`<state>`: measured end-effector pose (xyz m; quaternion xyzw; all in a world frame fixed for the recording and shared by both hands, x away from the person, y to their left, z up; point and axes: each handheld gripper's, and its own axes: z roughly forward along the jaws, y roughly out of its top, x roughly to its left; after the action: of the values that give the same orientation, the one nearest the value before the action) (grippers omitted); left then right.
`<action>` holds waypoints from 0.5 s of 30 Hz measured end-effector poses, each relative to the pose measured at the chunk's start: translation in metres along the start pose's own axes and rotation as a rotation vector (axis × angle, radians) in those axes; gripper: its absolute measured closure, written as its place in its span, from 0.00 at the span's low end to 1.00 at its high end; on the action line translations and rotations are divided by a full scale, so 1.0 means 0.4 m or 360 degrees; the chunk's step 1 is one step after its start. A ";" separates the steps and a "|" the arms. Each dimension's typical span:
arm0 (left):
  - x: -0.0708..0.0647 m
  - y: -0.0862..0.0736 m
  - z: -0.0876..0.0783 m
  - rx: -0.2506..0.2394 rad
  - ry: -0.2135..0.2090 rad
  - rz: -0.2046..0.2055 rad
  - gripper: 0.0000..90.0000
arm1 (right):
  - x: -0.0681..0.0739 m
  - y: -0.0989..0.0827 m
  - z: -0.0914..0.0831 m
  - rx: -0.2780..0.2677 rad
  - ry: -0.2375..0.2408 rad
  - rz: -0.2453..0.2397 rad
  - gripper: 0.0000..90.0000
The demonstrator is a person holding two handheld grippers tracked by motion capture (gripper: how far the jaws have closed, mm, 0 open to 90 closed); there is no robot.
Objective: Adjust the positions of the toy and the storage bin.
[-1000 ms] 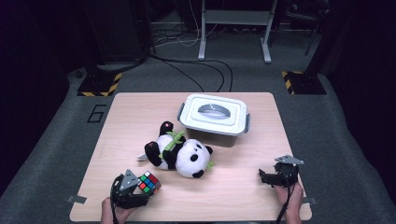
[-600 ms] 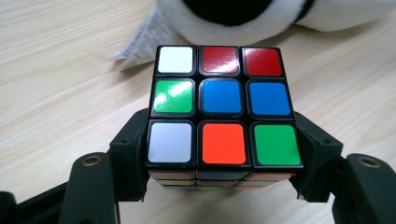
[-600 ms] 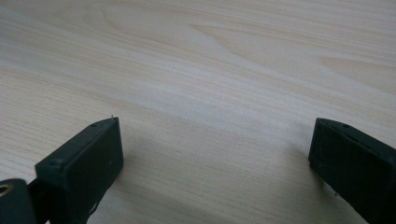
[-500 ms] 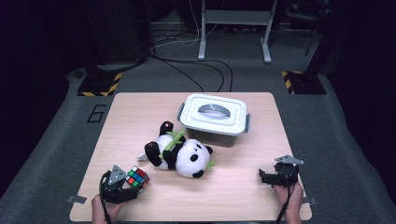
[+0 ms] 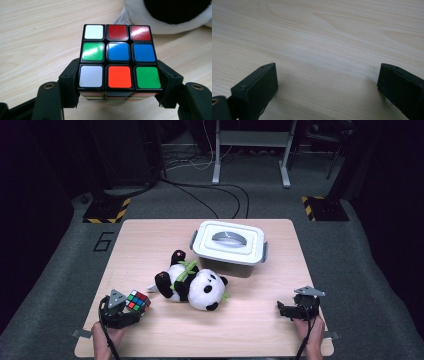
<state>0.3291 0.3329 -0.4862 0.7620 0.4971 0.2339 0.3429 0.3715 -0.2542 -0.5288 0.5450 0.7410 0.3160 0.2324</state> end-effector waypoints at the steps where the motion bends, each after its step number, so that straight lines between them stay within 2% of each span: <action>1: 0.000 0.000 0.000 0.0000 0.0000 0.0000 0.38 | 0.000 0.000 0.000 0.0000 0.0000 0.0000 0.03; 15: 0.063 0.028 0.025 -0.0001 0.0094 -0.0070 0.38 | 0.000 0.000 0.000 -0.0001 0.0000 -0.0001 0.03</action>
<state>0.3529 0.3500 -0.4839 0.7436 0.5234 0.2488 0.3335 0.3716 -0.2543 -0.5289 0.5448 0.7411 0.3160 0.2326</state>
